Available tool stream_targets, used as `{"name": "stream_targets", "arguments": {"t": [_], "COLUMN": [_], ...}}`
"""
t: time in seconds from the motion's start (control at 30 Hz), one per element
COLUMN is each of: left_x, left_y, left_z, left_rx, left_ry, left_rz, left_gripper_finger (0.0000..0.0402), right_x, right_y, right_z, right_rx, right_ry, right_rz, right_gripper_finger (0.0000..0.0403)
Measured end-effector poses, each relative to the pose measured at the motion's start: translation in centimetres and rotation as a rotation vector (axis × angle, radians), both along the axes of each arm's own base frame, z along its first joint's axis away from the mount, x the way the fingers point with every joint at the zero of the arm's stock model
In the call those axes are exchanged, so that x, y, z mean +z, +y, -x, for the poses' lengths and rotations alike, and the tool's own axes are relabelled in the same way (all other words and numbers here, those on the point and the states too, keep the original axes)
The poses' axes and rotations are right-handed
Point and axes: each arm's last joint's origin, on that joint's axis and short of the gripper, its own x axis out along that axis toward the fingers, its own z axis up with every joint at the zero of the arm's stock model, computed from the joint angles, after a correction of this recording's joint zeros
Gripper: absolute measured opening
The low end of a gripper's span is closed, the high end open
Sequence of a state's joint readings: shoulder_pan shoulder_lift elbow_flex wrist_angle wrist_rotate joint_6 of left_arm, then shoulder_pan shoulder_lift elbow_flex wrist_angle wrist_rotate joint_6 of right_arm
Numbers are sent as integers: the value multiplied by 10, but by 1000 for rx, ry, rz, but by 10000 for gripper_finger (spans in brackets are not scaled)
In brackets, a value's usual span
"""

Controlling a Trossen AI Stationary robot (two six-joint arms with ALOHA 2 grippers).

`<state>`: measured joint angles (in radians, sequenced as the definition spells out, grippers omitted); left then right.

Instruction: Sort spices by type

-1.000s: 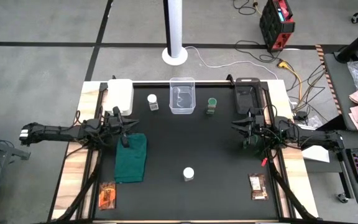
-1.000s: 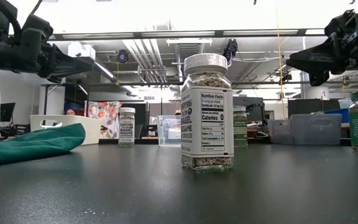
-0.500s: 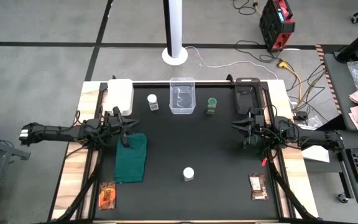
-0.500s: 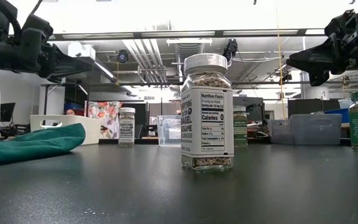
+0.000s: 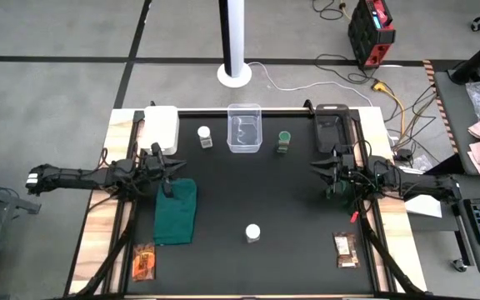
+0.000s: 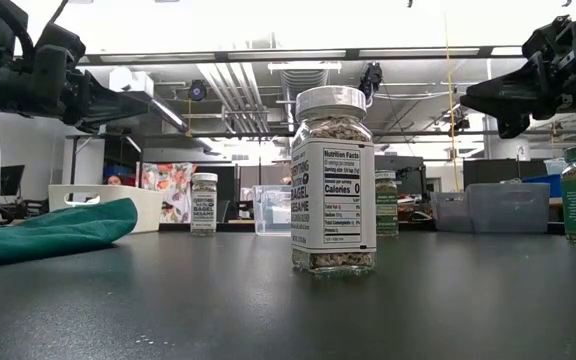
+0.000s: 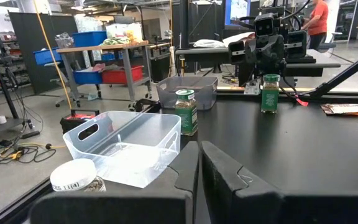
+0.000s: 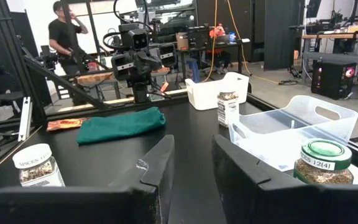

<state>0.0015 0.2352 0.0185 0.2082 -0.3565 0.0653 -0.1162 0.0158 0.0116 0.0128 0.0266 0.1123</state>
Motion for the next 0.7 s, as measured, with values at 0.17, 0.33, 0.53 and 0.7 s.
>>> {"name": "stream_targets", "arguments": {"t": [0.17,0.33,0.53,0.7], "left_x": [0,0,0,0], "left_y": [0,0,0,0], "left_z": [0,0,0,0], "left_rx": [0,0,0,0], "left_ry": [0,0,0,0], "left_rz": [0,0,0,0], "left_gripper_finger": [2,2,2,2], "right_x": [0,0,0,0], "right_y": [0,0,0,0], "right_z": [0,0,0,0], "right_rx": [0,0,0,0], "right_ry": [0,0,0,0], "right_rz": [0,0,0,0], "right_gripper_finger": [97,84,69,63]}}
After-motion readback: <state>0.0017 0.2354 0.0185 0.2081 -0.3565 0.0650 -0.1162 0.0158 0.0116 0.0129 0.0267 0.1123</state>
